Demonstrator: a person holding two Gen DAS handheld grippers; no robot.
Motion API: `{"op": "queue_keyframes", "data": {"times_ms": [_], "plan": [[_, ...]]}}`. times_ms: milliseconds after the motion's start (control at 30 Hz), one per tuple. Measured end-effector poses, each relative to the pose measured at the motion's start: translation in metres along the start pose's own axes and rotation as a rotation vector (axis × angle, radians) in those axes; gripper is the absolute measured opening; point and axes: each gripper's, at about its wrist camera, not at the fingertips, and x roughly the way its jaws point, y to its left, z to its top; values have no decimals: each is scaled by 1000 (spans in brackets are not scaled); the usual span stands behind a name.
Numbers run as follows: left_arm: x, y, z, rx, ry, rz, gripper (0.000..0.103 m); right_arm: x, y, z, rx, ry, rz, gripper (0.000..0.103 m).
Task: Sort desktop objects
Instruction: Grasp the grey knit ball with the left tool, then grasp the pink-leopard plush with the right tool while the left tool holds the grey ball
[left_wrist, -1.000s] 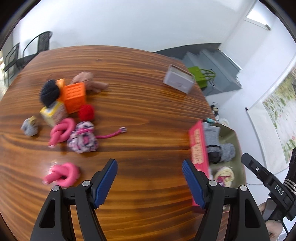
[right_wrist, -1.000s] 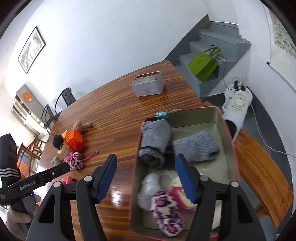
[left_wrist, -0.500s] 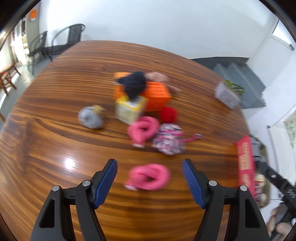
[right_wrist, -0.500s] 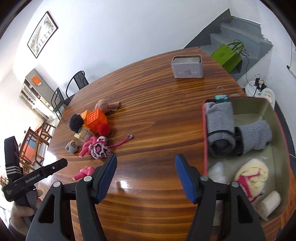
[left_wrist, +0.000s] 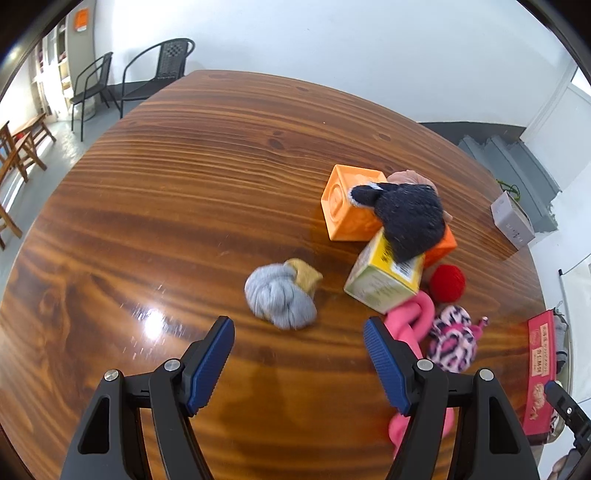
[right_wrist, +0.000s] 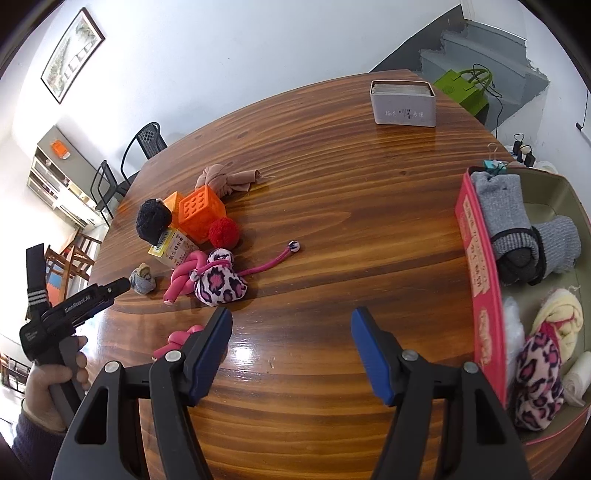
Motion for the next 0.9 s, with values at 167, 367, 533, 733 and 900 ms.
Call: {"op": "queue_keyframes", "data": {"times_ms": [167, 367, 533, 733, 900], "plan": [[25, 3, 12, 12, 31, -11, 74, 8, 10, 0, 10, 6, -17, 71], [36, 6, 16, 25, 41, -3, 64, 18, 18, -1, 11, 23, -35, 71], [36, 11, 15, 26, 37, -2, 53, 29, 30, 3, -10, 33, -30, 71], [29, 18, 12, 18, 28, -11, 53, 56, 59, 14, -78, 53, -1, 71], [14, 25, 10, 7, 15, -24, 53, 83, 79, 21, -132, 73, 4, 71]]}}
